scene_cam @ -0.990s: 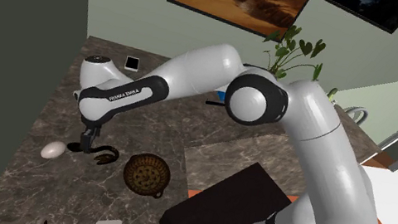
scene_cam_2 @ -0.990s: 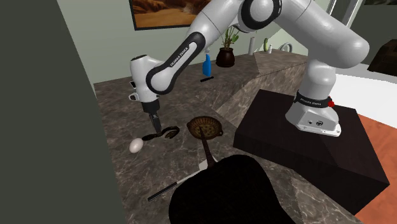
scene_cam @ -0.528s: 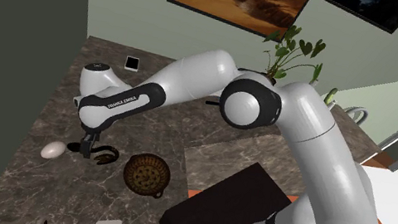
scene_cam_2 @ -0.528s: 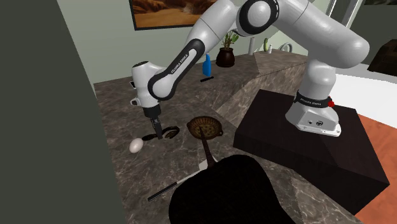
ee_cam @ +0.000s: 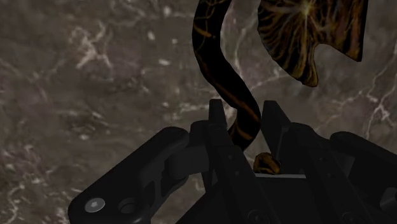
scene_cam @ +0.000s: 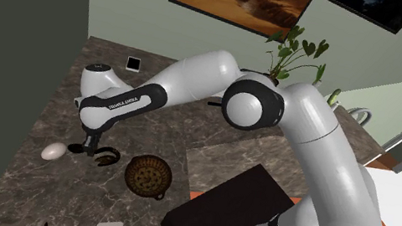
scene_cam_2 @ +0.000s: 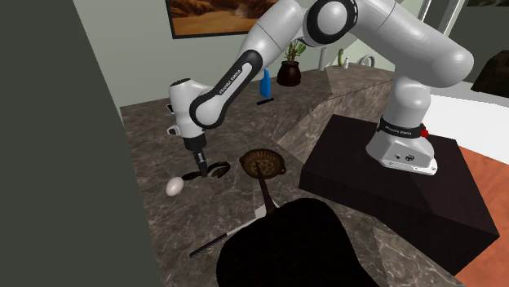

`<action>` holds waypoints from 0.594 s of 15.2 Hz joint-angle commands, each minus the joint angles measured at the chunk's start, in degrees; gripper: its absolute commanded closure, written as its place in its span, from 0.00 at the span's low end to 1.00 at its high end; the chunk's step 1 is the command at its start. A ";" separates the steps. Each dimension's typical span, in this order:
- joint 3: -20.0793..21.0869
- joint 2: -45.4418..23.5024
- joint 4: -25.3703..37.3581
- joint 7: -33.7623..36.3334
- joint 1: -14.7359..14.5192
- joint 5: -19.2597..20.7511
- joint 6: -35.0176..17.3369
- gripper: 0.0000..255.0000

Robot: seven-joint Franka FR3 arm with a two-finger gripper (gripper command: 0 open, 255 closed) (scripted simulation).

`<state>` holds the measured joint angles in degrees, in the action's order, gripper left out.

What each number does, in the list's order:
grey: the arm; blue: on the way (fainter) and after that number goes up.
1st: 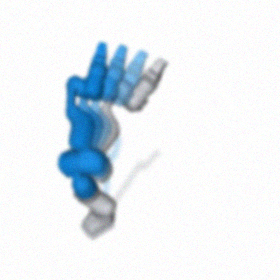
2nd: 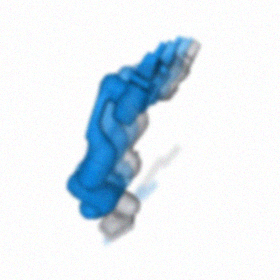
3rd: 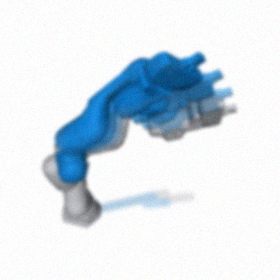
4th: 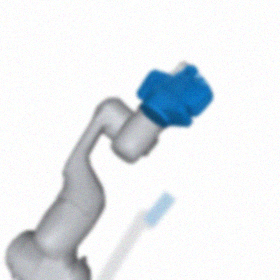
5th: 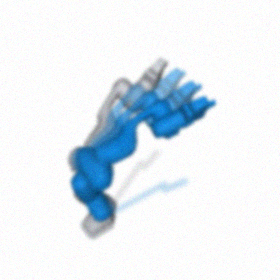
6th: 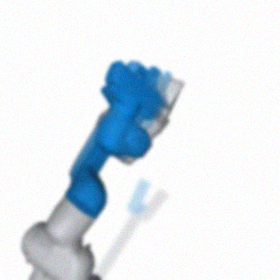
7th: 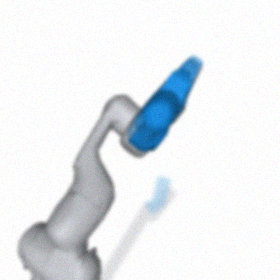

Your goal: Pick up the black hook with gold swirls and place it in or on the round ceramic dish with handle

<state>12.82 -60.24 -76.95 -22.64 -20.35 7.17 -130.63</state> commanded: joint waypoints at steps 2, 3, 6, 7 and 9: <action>0.00 0.00 0.00 0.00 0.00 0.00 0.00 1.00; 0.00 0.00 0.00 0.00 0.00 0.00 0.00 1.00; 0.00 0.00 0.00 0.00 0.00 0.00 0.00 1.00; 0.08 0.67 -0.40 0.03 0.08 -0.05 0.27 1.00; 0.23 1.98 -1.15 0.08 0.24 -0.16 0.84 1.00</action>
<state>12.98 -58.88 -77.89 -22.59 -20.17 7.07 -130.19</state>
